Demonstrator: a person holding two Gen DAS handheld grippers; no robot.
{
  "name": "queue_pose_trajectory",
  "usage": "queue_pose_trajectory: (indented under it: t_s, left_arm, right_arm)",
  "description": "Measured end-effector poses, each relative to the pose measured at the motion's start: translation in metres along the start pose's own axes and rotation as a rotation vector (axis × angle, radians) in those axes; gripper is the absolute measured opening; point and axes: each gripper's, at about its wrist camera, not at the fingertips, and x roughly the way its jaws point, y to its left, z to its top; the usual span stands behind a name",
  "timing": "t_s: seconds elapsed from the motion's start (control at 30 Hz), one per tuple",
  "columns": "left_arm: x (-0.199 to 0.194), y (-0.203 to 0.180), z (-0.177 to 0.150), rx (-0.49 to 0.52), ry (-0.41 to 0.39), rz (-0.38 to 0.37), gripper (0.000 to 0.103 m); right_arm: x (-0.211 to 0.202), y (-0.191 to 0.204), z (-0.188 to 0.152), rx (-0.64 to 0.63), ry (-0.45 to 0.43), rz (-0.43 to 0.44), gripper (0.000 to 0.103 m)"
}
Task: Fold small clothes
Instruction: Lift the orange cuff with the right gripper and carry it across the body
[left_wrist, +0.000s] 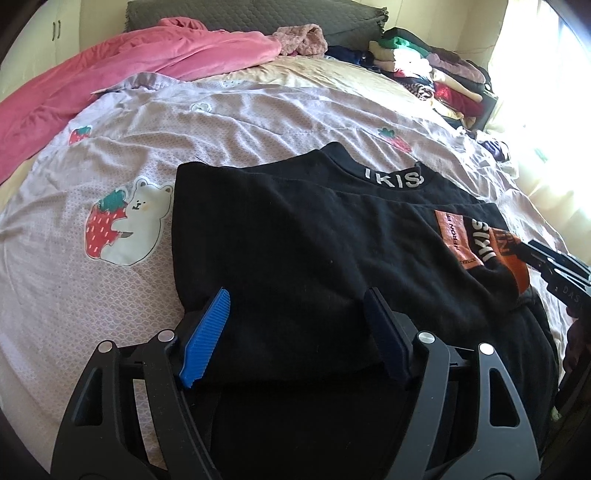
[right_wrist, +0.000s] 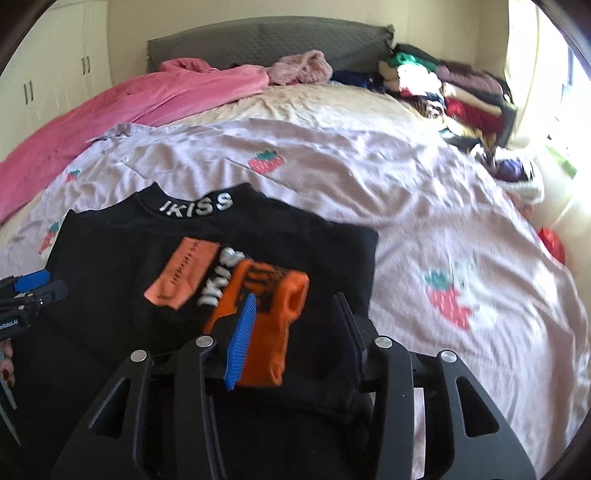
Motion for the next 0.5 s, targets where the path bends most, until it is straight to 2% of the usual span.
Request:
queue_pose_trajectory:
  t_s: [0.2, 0.3, 0.33, 0.37, 0.43, 0.5]
  left_arm:
    - [-0.001, -0.003, -0.003, 0.031, -0.003, 0.011, 0.067]
    - [-0.001, -0.003, -0.004, 0.041, -0.004, 0.015, 0.067]
    - [-0.001, -0.004, -0.005, 0.046, -0.004, 0.017, 0.067]
    - [-0.001, -0.004, -0.006, 0.051, -0.004, 0.019, 0.067]
    - [-0.001, -0.004, -0.006, 0.055, -0.001, 0.019, 0.067]
    - [-0.001, -0.004, -0.006, 0.053, 0.001, 0.012, 0.067]
  right_arm:
    - [0.009, -0.002, -0.008, 0.085, 0.053, 0.125, 0.043]
    - [0.016, 0.004, -0.009, 0.099, 0.073, 0.145, 0.042]
    - [0.021, 0.006, -0.01, 0.107, 0.085, 0.159, 0.031]
    - [0.022, 0.007, -0.01, 0.108, 0.089, 0.165, 0.013]
    - [0.02, 0.011, -0.01, 0.087, 0.08, 0.147, 0.008]
    - [0.009, 0.014, -0.008, 0.055, 0.053, 0.109, 0.007]
